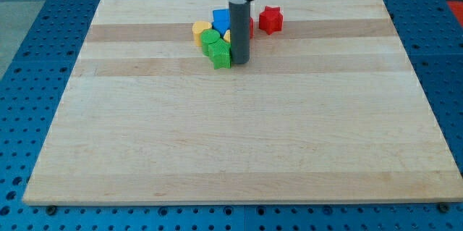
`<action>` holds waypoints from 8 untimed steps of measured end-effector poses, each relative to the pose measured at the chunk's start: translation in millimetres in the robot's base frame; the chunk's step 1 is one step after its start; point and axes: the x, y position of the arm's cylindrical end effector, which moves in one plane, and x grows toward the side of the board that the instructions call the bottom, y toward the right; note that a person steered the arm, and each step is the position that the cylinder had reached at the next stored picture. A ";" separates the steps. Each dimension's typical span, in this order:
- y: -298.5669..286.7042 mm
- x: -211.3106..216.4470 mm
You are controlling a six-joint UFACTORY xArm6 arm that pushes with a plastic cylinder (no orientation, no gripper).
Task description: Move your arm to the right of the red star
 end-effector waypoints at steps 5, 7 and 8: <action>92.7 -10.4; 122.1 -81.9; 120.5 -85.0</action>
